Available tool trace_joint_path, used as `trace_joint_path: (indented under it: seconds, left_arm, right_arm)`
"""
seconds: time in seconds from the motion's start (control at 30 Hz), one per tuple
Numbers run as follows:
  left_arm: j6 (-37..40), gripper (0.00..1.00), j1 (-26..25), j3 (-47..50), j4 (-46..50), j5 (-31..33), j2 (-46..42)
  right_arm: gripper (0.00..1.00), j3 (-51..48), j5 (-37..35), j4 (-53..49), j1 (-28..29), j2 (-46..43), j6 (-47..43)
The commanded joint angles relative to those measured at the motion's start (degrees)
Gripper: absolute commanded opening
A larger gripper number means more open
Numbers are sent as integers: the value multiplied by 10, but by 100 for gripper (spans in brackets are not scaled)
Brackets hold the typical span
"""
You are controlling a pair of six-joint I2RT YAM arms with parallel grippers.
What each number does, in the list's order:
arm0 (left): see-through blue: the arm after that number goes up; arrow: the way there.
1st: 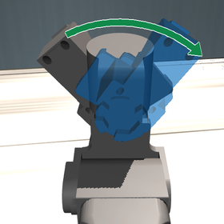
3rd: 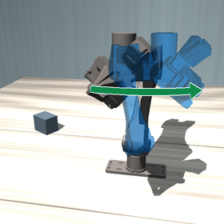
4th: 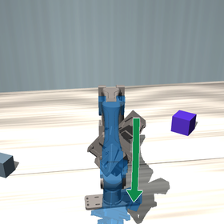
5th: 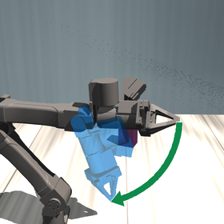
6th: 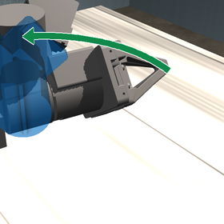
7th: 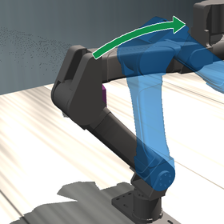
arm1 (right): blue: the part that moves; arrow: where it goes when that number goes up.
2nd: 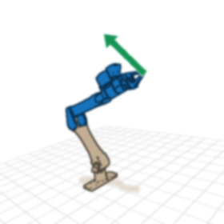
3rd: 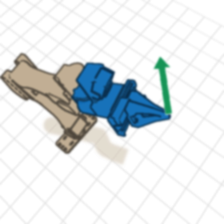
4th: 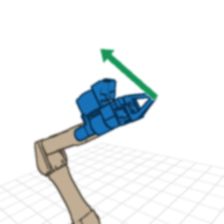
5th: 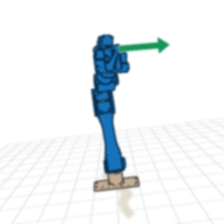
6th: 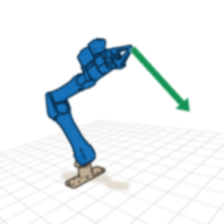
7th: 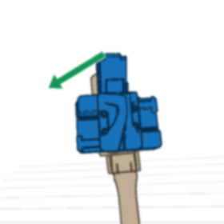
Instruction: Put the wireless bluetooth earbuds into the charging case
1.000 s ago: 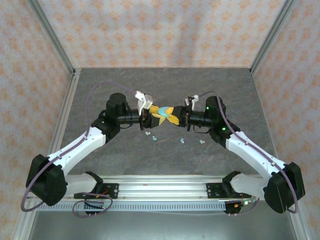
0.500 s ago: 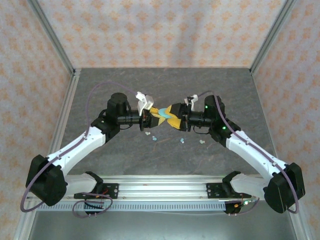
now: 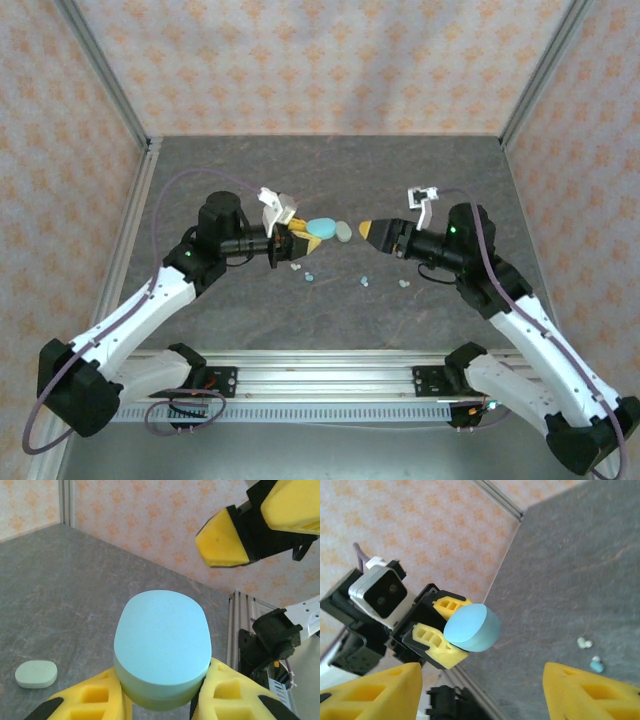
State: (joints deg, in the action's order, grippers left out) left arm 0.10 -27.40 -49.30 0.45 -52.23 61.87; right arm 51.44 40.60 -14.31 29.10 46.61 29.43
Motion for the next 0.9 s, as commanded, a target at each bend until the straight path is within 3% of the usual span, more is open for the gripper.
trace_joint_path:
  seconds: [0.0, 0.3, 0.6, 0.87]
  left_arm:
    - [13, 18, -2, 6, 75, -18, -29]
    - [18, 19, -4, 1, 106, -26, -65]
    - [19, 19, -5, -6, 110, -36, -65]
    - [20, 19, -6, -14, 114, -50, -60]
  right_arm:
    - [64, -20, 13, 49, 19, 2, -149]
    - [69, -10, 56, 81, 98, 78, -213]
    - [66, -12, 70, 120, 101, 95, -210]
    - [71, -11, 90, 145, 101, 114, -204]
